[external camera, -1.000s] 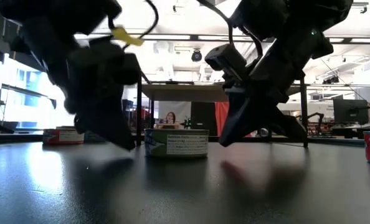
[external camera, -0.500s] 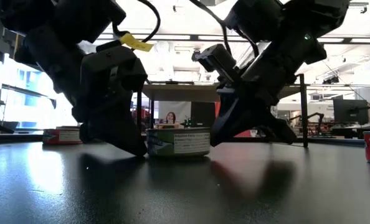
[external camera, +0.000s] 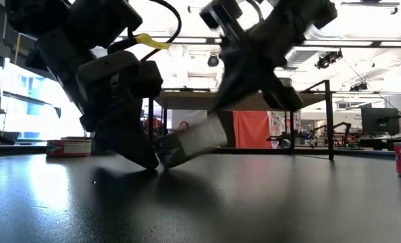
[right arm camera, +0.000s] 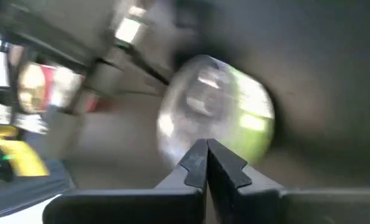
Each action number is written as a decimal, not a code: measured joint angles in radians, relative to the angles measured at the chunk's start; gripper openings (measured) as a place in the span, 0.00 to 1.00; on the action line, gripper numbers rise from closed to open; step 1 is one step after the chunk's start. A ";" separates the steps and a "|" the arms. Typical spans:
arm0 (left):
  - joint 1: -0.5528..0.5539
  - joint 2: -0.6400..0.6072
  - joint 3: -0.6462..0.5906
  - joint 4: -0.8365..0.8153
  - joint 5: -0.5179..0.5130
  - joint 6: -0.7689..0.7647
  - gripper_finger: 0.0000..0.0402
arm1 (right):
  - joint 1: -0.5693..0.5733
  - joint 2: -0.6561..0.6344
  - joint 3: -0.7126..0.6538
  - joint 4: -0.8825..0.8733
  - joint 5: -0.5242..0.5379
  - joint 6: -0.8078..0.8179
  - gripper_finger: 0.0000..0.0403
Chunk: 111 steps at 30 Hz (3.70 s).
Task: Stack canned seafood by type on shelf
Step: Stack the green tuna can on top of the green tuna can on the shelf
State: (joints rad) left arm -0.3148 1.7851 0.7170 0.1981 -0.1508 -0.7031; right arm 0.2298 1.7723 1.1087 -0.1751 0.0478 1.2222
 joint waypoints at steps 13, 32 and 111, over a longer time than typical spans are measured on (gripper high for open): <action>0.027 -0.081 -0.008 -0.093 0.020 0.148 0.00 | 0.008 -0.001 0.017 -0.209 0.032 -0.033 0.00; 0.037 0.006 -0.004 0.052 0.049 0.076 0.00 | -0.027 0.016 -0.153 0.136 -0.040 0.046 0.00; -0.028 -0.493 -0.279 -0.017 0.298 0.305 0.00 | 0.182 0.397 1.024 -1.073 0.123 0.841 0.64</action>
State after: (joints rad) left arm -0.3424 1.2919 0.4377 0.1810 0.1474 -0.3984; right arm 0.4123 2.1690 2.1323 -1.2482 0.1709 2.0633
